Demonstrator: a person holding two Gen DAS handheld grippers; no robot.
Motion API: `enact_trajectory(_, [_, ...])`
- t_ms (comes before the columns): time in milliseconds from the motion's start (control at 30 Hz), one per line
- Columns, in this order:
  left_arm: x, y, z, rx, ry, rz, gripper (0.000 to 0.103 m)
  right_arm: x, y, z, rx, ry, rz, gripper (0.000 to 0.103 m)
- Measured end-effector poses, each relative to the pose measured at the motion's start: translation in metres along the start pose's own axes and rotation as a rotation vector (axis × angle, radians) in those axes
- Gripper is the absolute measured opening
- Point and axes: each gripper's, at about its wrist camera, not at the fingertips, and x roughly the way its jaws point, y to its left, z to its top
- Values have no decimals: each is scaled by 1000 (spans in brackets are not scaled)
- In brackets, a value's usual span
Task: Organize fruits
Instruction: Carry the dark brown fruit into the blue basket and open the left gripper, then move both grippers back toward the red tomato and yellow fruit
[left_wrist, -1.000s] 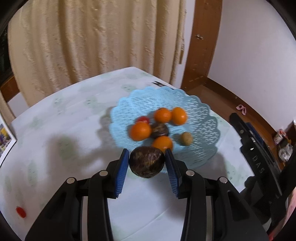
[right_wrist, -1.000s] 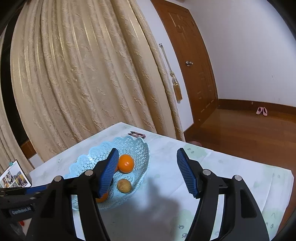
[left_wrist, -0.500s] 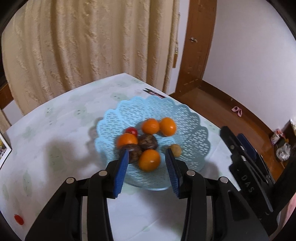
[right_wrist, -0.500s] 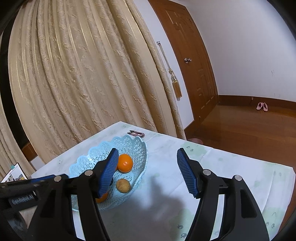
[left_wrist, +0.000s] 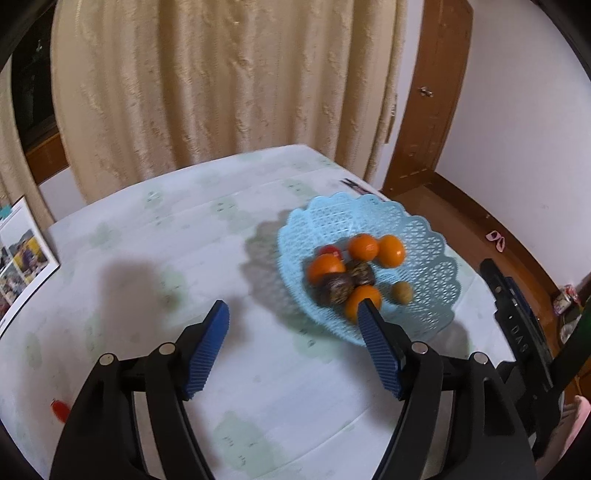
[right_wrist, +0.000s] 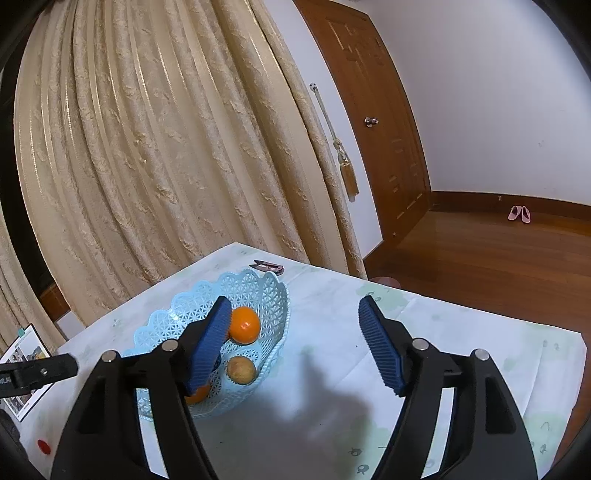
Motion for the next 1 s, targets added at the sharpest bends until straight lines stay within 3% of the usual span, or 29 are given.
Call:
enact_trajectory(133, [-15, 20, -5, -30, -15, 23, 72, 0, 1, -1, -5, -1, -8, 73])
enact_trajectory(300, [-35, 51, -13, -68, -32, 72, 80, -1, 2, -1, -7, -7, -19, 73])
enact_trajectory(733, [-67, 137, -47, -203, -44, 194, 81, -4, 17, -5, -73, -10, -45, 80])
enact_trajectory(1000, [-72, 161, -65, -231, -48, 238, 81, -19, 49, -24, -133, 55, 51, 80])
